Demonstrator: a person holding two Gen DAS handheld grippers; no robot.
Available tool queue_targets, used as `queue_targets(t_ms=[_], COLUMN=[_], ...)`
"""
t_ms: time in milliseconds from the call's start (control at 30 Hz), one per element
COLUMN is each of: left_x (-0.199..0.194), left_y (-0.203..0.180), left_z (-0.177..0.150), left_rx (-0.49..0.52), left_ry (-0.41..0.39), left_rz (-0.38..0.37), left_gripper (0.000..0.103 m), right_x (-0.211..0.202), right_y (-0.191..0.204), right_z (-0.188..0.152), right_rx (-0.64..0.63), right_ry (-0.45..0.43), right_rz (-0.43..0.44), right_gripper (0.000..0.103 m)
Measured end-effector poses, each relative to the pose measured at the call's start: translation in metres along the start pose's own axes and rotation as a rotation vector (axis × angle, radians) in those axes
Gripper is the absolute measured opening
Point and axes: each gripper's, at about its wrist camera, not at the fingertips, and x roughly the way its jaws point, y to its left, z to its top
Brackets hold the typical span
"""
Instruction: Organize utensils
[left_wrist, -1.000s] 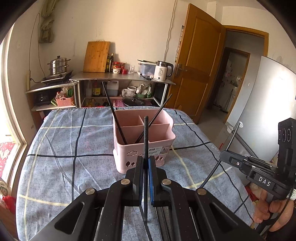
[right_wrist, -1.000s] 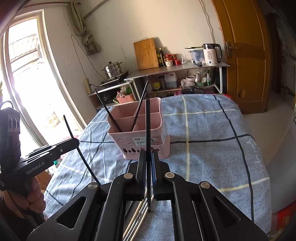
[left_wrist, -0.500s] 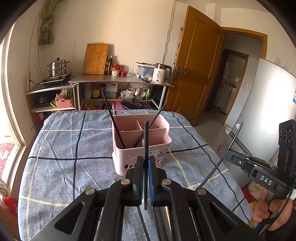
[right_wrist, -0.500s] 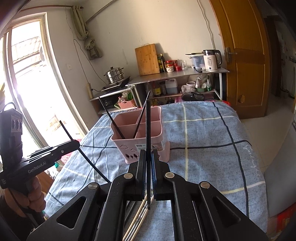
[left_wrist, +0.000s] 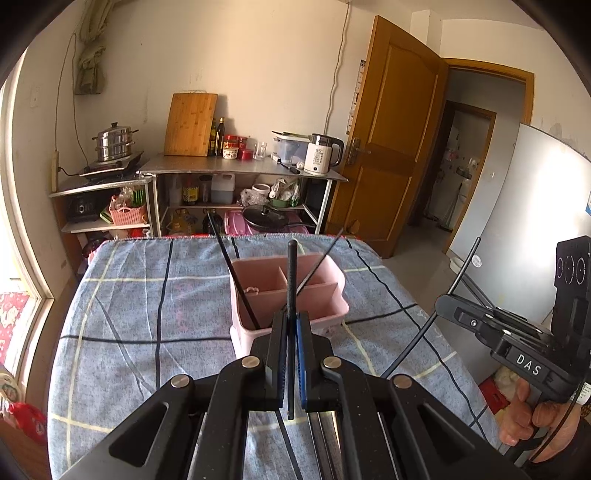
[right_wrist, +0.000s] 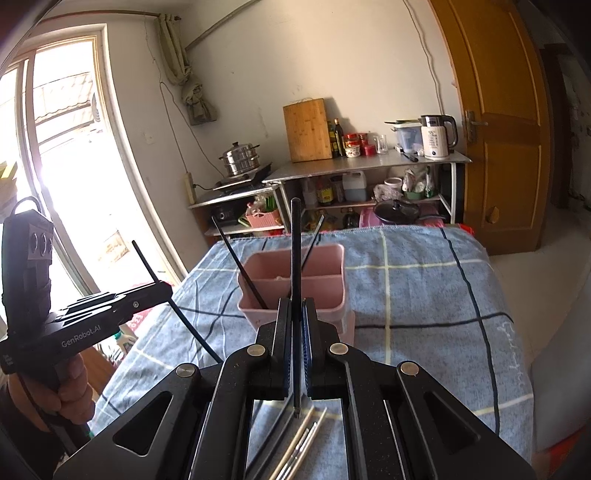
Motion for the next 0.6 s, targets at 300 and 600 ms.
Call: queue_targets(t_ms=[300, 600], left_x=[-0.004, 0.008], left_y=[0.007, 0.014], left_z=[0.058, 0.096], left_rx=[0.001, 0.004], left_ry=[-0.078, -0.114], left_rz=[0.012, 0.036], left_gripper=[0.004, 0.004], right_x=[0.015, 0.036], right_y=[0.017, 0.023], right_z=[0.044, 0.079], right_rx=[-0.039, -0.026], right_ry=[-0.072, -0.127], right_rz=[0.024, 0.045], right_gripper=[0.005, 0.005])
